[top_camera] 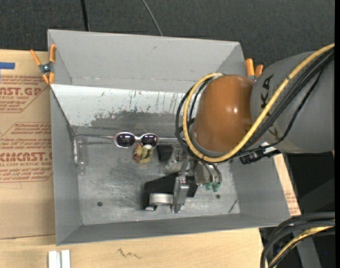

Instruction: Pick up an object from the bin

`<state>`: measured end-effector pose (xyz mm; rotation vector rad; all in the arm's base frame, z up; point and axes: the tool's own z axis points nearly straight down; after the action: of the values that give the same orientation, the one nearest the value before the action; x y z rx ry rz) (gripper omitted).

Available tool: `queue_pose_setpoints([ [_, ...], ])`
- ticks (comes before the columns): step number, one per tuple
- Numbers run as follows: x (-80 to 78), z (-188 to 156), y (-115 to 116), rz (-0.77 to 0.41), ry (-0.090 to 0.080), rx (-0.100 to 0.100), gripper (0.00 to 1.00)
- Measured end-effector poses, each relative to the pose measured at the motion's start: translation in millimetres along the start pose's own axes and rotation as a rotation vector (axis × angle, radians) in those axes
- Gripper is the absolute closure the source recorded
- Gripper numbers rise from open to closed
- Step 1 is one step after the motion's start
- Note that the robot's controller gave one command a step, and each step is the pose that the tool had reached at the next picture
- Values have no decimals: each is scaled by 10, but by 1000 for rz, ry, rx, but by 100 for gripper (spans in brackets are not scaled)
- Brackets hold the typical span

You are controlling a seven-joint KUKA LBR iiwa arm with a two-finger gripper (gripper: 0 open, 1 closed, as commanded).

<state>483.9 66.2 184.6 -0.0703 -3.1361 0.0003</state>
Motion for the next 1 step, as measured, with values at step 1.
queue_pose_setpoints([
  [1, -183, -537, 160, -37, 4, 2, 100],
])
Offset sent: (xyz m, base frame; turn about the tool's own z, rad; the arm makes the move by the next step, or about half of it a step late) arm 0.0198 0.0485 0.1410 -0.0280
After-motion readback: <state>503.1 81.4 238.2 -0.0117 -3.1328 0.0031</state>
